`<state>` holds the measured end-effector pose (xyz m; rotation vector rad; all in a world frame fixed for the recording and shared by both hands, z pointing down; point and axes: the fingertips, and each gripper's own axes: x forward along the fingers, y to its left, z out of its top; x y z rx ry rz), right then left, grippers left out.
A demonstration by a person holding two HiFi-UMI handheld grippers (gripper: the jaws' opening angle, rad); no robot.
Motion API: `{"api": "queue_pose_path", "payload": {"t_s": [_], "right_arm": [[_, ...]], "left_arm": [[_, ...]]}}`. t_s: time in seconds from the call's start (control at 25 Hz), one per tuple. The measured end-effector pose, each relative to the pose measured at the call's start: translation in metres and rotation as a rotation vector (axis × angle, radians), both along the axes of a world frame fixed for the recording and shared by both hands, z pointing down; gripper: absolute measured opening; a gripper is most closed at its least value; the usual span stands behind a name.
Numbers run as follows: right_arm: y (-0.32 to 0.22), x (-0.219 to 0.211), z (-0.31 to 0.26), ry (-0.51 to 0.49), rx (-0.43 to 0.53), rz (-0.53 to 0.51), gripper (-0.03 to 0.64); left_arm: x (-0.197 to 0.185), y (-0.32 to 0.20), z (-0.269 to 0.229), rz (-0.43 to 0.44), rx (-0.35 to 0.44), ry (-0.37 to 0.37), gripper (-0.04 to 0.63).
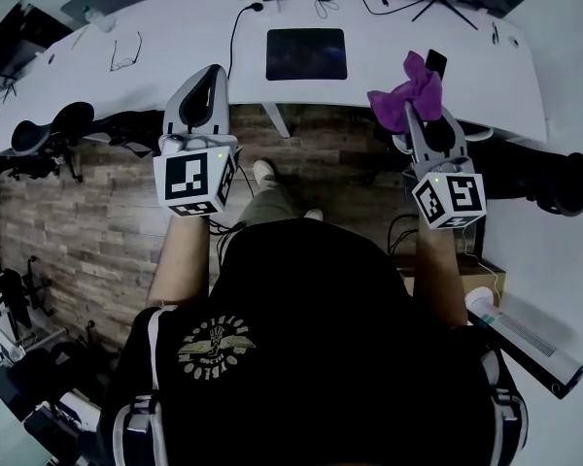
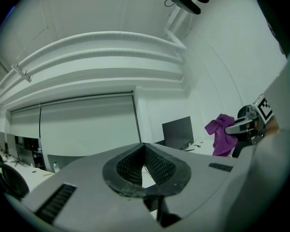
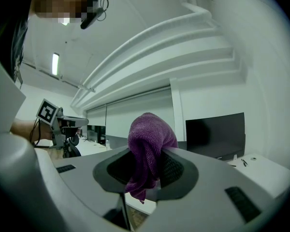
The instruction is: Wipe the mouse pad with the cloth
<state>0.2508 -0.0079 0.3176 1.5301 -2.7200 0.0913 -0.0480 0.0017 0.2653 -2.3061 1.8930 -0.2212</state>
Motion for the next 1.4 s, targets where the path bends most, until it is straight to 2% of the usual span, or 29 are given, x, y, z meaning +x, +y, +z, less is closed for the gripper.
{"api": "queue_pose_path", "payload": {"t_s": [0.44, 0.64, 1.12, 1.4], "right_arm": [[-0.021, -0.007, -0.001, 0.024, 0.001, 0.007, 0.115], [-0.039, -0.02, 0.008, 0.029, -0.021, 0.002, 0.115], [-0.113, -0.069, 0.018, 0.055, -0.058, -0.034, 0.115], [-0.157, -0.091, 0.021, 0.062, -0.086, -0.023, 0.115]], "left_arm": [[-0.003, -0.029, 0.011, 0.012, -0.001, 0.019, 0.002], [-0.015, -0.046, 0.024, 0.01, -0.027, 0.025, 0.002], [-0.06, -0.117, 0.04, -0.009, -0.072, 0.041, 0.002], [-0.071, -0.165, 0.049, 0.025, -0.107, 0.043, 0.002]]}}
